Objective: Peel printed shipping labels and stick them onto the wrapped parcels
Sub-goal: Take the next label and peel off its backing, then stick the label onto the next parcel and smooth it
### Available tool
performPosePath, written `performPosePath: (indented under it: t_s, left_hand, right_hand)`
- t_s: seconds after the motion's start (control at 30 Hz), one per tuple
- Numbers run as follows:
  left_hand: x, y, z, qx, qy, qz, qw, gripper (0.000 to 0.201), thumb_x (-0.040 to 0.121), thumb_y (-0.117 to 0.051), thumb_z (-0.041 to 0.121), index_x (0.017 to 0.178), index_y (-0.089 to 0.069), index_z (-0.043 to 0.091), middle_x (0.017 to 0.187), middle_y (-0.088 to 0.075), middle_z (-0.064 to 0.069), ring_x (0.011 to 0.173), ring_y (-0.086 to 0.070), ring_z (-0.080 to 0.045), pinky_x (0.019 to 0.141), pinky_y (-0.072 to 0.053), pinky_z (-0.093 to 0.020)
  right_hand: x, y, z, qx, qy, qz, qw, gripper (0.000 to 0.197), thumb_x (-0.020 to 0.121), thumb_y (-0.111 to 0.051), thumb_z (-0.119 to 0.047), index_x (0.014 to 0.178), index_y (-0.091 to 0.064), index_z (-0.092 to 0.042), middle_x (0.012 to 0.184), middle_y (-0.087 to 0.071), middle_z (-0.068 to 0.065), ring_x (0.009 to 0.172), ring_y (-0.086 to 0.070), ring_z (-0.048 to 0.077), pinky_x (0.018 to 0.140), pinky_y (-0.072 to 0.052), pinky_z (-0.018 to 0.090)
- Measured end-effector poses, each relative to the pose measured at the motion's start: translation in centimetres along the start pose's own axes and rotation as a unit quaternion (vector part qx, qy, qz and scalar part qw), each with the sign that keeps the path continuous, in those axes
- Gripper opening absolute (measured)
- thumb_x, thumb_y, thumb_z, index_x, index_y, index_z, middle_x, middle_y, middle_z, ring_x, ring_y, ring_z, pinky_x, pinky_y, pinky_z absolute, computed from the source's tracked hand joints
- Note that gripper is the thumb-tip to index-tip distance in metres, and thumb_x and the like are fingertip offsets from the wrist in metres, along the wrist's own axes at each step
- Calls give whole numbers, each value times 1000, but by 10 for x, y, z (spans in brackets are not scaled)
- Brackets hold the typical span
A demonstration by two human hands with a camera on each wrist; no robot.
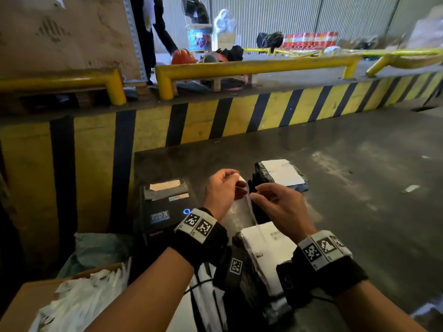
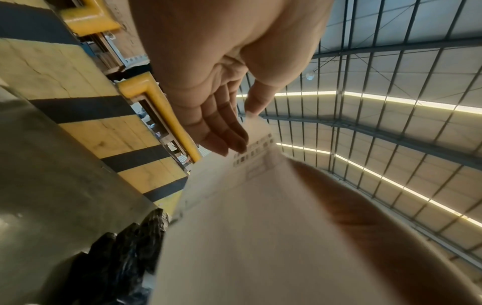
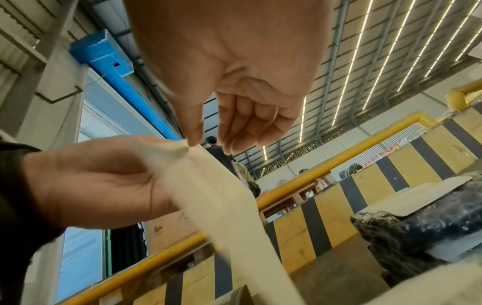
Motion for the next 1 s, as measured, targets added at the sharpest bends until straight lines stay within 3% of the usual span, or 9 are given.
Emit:
performPosePath:
  t_s: [0.07, 0.2, 0.33, 0.43, 0.53, 0.7, 0.83, 0.93, 1.0]
  left_hand:
    - [13, -25, 0, 12, 2, 6, 1000, 13, 97, -47, 15, 101, -60, 14, 90, -65, -9, 76, -65, -15, 66, -56, -25]
    - [38, -75, 0, 25, -4, 24, 999, 14, 96, -46, 9, 95, -59, 14, 81, -64, -7, 69, -64, -15, 62, -55, -25]
    - [62, -116, 0, 59, -19, 43, 997, 13, 94, -48, 10, 94, -60, 15, 82, -62, -6, 75, -64, -20, 61, -53, -28]
    - [73, -139, -2, 78, -21, 53, 995, 14, 94, -48, 10, 95, -61, 16, 87, -64, -9, 77, -65, -21, 66, -56, -31]
    - [81, -158, -3, 98, -25, 59, 993, 15, 94, -47, 11, 95, -61, 18, 90, -65, -10, 77, -66, -21, 75, -59, -37]
    - [97, -177, -7, 92, -23, 68, 993, 14, 94, -48, 10, 93, -61, 15, 80, -63, -7, 66, -62, -16, 69, -57, -34]
    - [106, -188, -15, 36, 31, 49, 998, 20, 98, -45, 28, 95, -59, 14, 84, -63, -5, 76, -61, -17, 70, -52, -31]
    - [117, -179, -22, 9, 56, 77, 995, 20, 97, -46, 29, 97, -60, 15, 96, -62, -7, 88, -60, -20, 81, -50, -36]
    - [125, -171, -31, 78, 67, 82, 991, 19, 95, -52, 23, 109, -59, 12, 107, -62, -7, 97, -60, -20, 89, -51, -36]
  right_hand:
    - [13, 18, 15, 4, 2, -2, 1000, 16, 87, -64, -25, 96, -72, -15, 83, -70, -4, 72, -63, 3, 64, -51, 11]
    - [42, 55, 54, 14, 3, 21, 1000, 16, 90, -58, -13, 99, -71, -14, 87, -68, -3, 71, -57, -6, 64, -45, 2]
    - [70, 80, 89, 53, 15, 6, 998, 14, 90, -59, -23, 98, -70, -20, 85, -69, -6, 76, -65, 7, 70, -55, 26]
    - [86, 91, 104, 30, 35, -16, 999, 20, 82, -70, -26, 100, -70, -19, 82, -67, -10, 75, -62, -2, 68, -47, 12]
    - [98, 98, 114, 18, 50, -19, 998, 20, 79, -73, -22, 97, -71, -16, 78, -66, -9, 71, -62, 1, 70, -49, 14]
    - [115, 102, 132, -1, 75, -13, 997, 9, 82, -70, -17, 89, -74, -14, 78, -69, -5, 68, -61, 4, 64, -44, 6]
    - [130, 107, 145, -53, 112, -2, 992, 9, 83, -67, -15, 89, -72, -10, 82, -72, 3, 70, -63, 14, 68, -53, 28]
    - [145, 113, 167, -29, 63, -14, 997, 10, 85, -66, -16, 91, -72, -11, 82, -70, 0, 72, -62, 9, 68, -49, 17]
    - [157, 117, 179, 36, 20, -21, 999, 7, 85, -67, -18, 88, -72, -16, 80, -69, -6, 71, -62, 2, 67, -47, 10]
Point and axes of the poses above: each hand's wrist, its own x-axis towards the middle knuckle, its own y-axis out of the back of the hand, z = x × y, the point moved 6 cm from there along x, towards the middle knuckle
